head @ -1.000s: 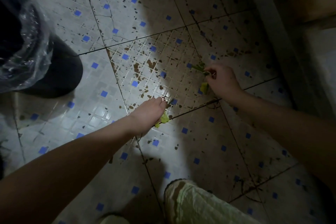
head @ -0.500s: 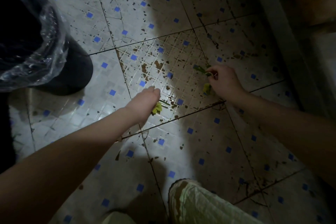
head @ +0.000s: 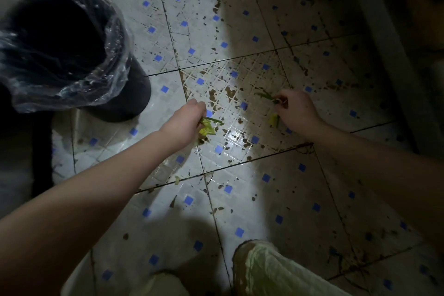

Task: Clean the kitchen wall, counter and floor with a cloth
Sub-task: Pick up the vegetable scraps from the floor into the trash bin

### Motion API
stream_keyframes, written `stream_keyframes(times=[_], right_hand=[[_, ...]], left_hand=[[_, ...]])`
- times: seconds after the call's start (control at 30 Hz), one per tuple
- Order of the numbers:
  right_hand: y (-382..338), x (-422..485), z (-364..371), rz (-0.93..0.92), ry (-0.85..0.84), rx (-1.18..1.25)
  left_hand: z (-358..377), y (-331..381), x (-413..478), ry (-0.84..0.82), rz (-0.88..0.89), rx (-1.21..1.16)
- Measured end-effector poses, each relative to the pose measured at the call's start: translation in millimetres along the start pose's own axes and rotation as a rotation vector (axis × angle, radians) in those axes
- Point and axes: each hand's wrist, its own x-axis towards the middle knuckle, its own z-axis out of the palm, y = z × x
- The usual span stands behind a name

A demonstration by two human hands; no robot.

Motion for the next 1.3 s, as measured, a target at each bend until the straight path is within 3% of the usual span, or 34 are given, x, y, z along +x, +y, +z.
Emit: stream_keyframes(times=[0.77,1.3], right_hand=[[-91.5,13.4,-4.7,-0.187,0.033,-0.005],[-187.3,19.7,-8.7,-0.471,0.078,-0.034]], left_hand=[[-83.8,1.0,-37.0,0.227,-0.016,0.039],[-153.3,-7.7,-69.7,0.432,-0.066,0.213]])
